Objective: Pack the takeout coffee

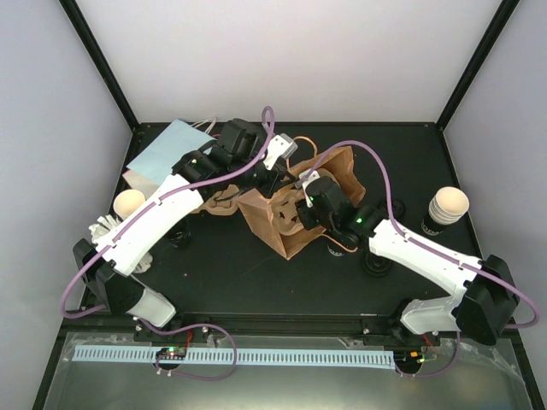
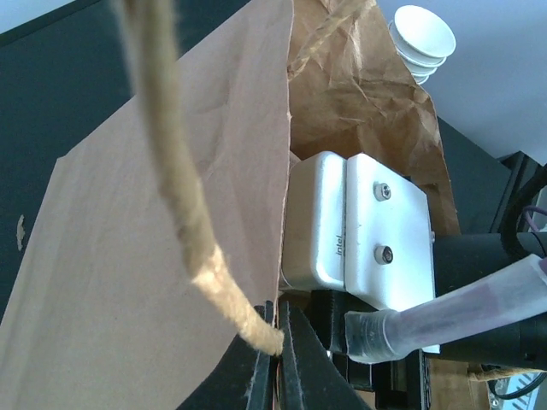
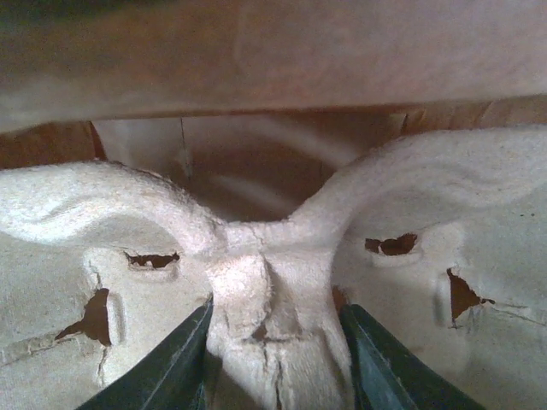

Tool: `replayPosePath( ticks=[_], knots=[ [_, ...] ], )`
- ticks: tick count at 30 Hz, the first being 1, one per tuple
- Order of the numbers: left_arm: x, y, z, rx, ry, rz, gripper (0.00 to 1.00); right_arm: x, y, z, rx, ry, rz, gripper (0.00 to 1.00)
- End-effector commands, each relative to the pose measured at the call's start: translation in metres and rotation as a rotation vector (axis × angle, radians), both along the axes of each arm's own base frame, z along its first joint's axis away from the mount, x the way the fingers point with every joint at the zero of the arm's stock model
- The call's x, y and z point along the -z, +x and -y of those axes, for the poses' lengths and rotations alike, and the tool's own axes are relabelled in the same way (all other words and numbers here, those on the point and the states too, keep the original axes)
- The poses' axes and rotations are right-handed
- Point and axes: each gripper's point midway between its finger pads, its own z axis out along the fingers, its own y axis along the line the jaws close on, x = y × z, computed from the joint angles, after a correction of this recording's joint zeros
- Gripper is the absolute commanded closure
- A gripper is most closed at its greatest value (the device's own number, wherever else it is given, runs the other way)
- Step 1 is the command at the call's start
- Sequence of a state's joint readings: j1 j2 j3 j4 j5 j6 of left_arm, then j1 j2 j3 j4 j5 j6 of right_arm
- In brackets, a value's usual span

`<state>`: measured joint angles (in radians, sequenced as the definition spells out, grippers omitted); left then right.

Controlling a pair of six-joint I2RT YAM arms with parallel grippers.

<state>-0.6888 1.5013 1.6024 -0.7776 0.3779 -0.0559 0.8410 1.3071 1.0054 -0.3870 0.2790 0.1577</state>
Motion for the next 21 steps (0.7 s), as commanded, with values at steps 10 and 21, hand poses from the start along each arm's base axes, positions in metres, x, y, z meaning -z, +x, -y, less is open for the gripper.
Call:
replayPosePath(
  ticks=[10,21],
  knots=[
    [-0.019,-0.015,0.01,0.062,-0.029,0.089,0.98,-0.017,-0.002,-0.003,-0.038,-0.053,-0.015,0.61],
    [-0.029,-0.02,0.013,0.071,-0.059,0.113,0.98,0.036,-0.004,-0.018,-0.108,-0.146,-0.146,0.63]
  ],
)
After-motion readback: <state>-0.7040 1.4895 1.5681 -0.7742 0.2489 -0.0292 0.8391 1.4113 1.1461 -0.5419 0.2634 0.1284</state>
